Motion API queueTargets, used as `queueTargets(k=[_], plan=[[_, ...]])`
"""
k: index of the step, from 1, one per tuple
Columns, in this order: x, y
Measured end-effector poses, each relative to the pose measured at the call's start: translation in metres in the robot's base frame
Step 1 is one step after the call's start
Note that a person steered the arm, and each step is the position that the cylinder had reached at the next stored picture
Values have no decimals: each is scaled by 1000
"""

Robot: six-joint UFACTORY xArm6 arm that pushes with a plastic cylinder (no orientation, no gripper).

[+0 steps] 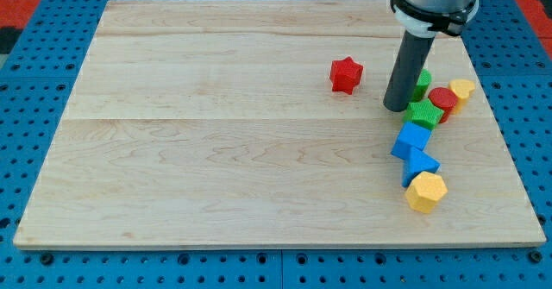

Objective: Move your arm to the right side of the green star

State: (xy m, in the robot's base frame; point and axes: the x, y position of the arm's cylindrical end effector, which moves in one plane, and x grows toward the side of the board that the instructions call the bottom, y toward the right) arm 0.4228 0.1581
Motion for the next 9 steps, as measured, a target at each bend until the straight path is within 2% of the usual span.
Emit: queueTargets(k=[2,3,4,5,6,7,9], plan=[[-34,-58],[-8,-93],[48,-95],[134,-97],[194,-87],[195,-54],[187,65]])
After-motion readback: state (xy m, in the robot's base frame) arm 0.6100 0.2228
